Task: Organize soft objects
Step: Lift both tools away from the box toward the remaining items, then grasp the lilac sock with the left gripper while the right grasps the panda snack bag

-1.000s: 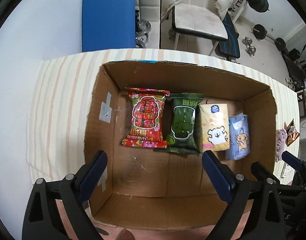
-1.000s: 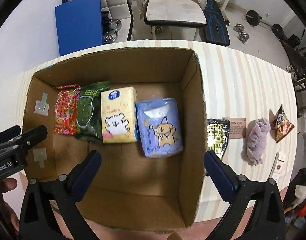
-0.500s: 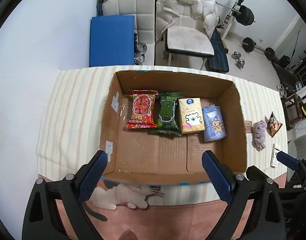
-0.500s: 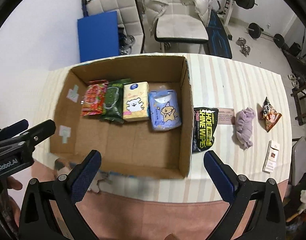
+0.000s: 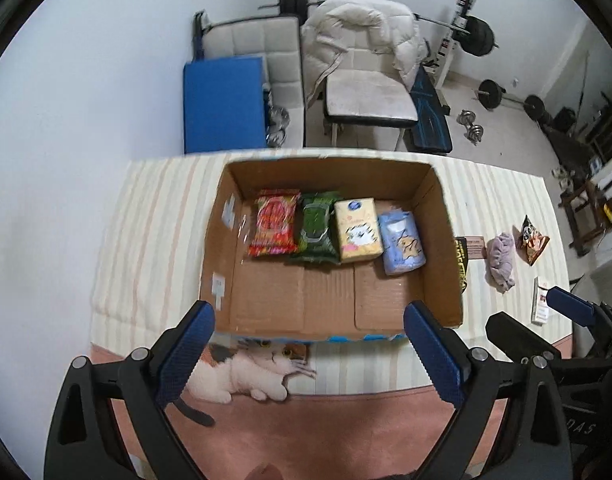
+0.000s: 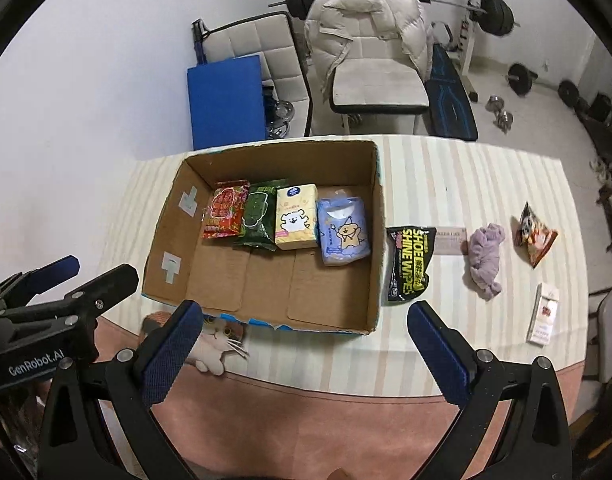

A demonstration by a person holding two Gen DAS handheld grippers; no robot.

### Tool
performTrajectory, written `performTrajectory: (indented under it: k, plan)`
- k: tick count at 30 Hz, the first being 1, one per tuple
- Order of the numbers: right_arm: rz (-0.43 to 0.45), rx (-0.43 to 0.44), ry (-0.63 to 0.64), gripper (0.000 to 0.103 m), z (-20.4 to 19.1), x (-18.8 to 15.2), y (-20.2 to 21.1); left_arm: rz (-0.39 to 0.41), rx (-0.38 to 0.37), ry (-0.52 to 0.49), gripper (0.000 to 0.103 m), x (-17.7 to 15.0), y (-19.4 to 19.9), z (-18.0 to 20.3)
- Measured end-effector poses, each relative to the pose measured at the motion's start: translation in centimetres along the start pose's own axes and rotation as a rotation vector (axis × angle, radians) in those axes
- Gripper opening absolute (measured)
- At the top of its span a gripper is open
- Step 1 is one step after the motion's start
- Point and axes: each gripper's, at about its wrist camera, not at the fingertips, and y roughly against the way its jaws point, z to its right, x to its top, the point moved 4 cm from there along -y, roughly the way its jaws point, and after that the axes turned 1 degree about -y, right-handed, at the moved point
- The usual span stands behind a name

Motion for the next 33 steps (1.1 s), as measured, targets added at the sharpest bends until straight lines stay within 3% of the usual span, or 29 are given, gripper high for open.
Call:
performTrajectory:
  k: [4,10,15,17,21,26,29,33]
  plan:
    - [0.014,0.013,-0.088,0.103,4.1,0.2,1.0,0.024,0.004,-0.083,0.097,1.7,0.1,4.2]
    - [0.040,-0.081,-0.258,0.103,14.5,0.3,2.8,0.016,-0.032,-0.291,0.097,5.6,-2.5,14.8]
    - [0.028,-0.197,-0.387,0.103,24.5,-0.5,2.6,-0.079,-0.114,-0.409,0.097,7.6,-7.5,24.0]
    - [-0.005,-0.227,-0.427,0.103,28.9,-0.8,1.6,-0.151,-0.155,-0.420,0.097,7.7,-10.4,27.4]
    - [-0.076,-0.229,-0.388,0.103,34.6,0.3,-1.1,-0.327,-0.247,-0.328,0.097,6.5,-16.7,32.0]
    - [-0.196,-0.222,-0.124,0.103,38.0,4.4,-5.8,-0.496,-0.309,-0.115,0.089,3.4,-23.7,34.0]
    - [-0.268,-0.219,0.023,0.103,39.4,6.9,-9.2,-0.544,-0.314,-0.009,0.073,2.0,-26.9,34.5]
    - [-0.328,-0.171,0.173,0.099,40.1,9.4,-13.1,-0.576,-0.290,0.070,0.061,0.7,-29.8,34.9]
